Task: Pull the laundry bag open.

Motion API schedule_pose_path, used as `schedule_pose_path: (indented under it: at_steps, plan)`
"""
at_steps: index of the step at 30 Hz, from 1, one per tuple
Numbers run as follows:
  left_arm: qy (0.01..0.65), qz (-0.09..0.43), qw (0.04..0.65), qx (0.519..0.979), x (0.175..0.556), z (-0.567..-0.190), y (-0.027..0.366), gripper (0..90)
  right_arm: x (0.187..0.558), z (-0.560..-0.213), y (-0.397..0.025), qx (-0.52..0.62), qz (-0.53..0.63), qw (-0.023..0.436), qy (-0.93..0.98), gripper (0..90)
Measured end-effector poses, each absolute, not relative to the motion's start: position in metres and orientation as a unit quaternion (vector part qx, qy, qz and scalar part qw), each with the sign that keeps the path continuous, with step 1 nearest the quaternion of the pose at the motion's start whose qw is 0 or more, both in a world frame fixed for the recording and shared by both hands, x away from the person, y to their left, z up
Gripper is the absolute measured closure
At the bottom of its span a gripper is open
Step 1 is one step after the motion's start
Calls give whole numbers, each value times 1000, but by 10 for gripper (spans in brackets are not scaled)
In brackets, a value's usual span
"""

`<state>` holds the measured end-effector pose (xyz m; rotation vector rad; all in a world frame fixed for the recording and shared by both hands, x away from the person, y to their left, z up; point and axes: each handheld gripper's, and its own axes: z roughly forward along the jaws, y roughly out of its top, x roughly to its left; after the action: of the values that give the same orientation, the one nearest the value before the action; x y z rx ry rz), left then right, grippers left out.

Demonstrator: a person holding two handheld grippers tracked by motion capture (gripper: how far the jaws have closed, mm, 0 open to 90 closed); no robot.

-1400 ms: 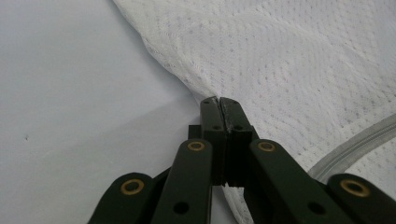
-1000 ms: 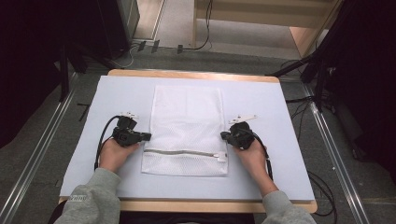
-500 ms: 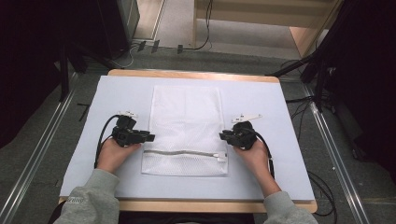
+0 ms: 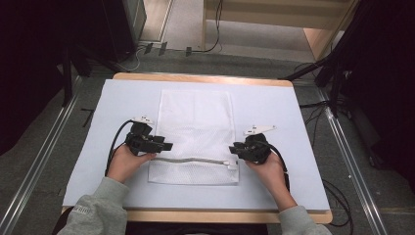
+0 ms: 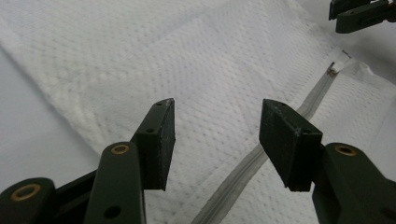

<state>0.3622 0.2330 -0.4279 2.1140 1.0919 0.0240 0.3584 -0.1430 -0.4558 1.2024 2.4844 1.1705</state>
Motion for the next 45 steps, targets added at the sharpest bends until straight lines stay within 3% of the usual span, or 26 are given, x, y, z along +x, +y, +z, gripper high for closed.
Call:
schedule_pose_path:
  at_steps: [13, 20, 23, 29, 32, 45]
  plan:
    - [382, -11, 380, 842, 355, -425, 200, 426, 342, -456, -148, 399, 392, 62, 827, 695]
    - [364, -13, 383, 849, 353, -426, 183, 460, 339, -461, -145, 402, 382, 47, 831, 786]
    - [357, -20, 385, 851, 352, -427, 176, 526, 337, -461, -145, 404, 382, 41, 830, 831]
    - [330, -31, 388, 860, 349, -431, 159, 819, 336, -465, -142, 403, 370, 36, 836, 874]
    - [328, -41, 387, 861, 351, -437, 151, 900, 337, -467, -140, 407, 367, 37, 836, 876]
    - [319, -49, 350, 880, 352, -457, 133, 900, 337, -470, -135, 402, 369, 24, 838, 900]
